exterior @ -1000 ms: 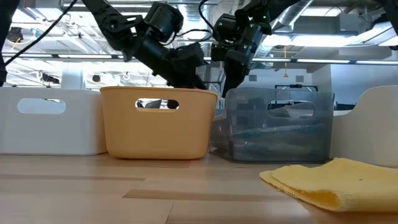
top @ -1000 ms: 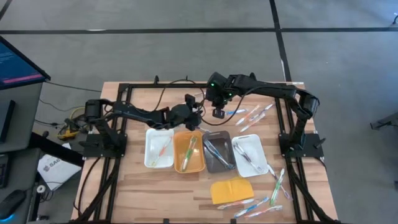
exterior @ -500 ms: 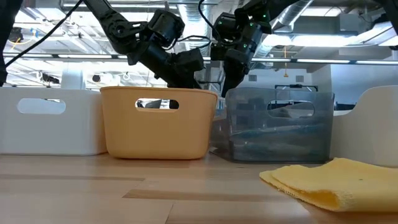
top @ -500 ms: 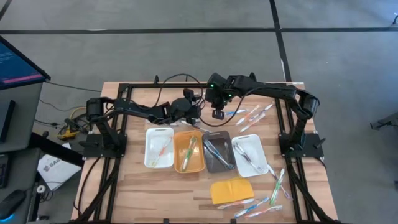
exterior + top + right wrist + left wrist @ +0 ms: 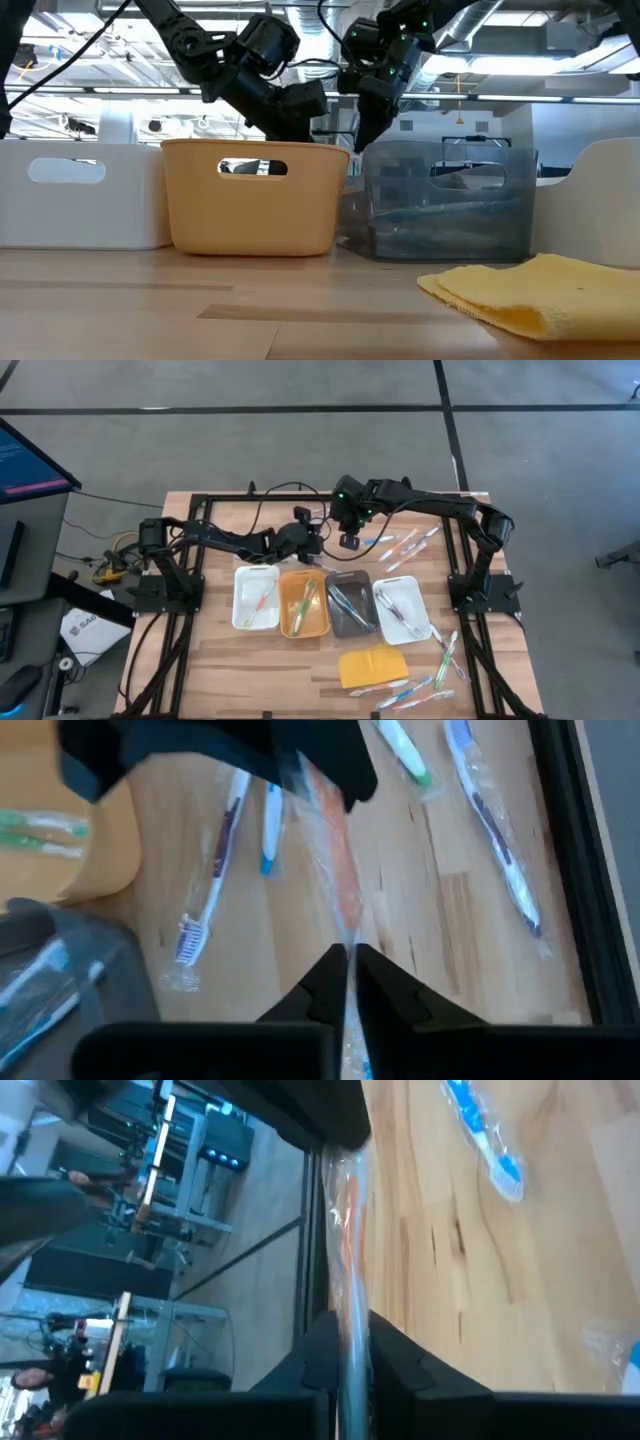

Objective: Pick & Place Toothbrushes
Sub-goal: Put the orange toothbrush into the left white bin

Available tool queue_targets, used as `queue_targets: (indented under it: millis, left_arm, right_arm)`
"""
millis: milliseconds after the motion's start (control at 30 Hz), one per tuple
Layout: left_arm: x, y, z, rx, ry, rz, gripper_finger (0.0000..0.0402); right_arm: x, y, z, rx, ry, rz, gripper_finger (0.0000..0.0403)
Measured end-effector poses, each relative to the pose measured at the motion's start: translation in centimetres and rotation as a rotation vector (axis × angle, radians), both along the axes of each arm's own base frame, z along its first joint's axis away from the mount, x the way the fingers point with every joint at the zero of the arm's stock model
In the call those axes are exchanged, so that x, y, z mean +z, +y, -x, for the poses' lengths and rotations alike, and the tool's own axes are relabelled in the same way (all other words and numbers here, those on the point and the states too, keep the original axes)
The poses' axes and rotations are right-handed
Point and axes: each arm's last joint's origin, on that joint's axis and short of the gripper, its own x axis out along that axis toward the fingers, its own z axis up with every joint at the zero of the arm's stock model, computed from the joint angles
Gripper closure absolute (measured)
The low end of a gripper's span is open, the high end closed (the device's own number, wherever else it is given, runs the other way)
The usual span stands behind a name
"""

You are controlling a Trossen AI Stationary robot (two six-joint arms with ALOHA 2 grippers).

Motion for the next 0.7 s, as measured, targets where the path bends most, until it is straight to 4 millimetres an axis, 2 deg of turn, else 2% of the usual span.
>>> queue_targets:
  millis: [133,400,533,700]
  left_arm:
    - [-0.4,-0.2,0.2,0.02,0.019,0.041,0.0384]
    - [-0.9,-0.4,1.0,0.081,0.025,0.154,0.0384]
    - [0.3,-0.9,2.3,0.049,-0.113,0.289,0.0384]
    - [2.3,-1.6,5.2,-0.009,-0.368,0.395,0.0384]
  right_arm:
    - [1.8,-0.1,-0.3,0.003,-0.029,0.045,0.0319]
    - [8.5,0.0,-0.7,0.052,-0.163,0.108,0.0172]
    - [11.2,0.6,0.0,0.187,-0.28,0.043,0.0116]
    - [14.3,1.7,1.4,0.307,-0.473,-0.022,0.0098]
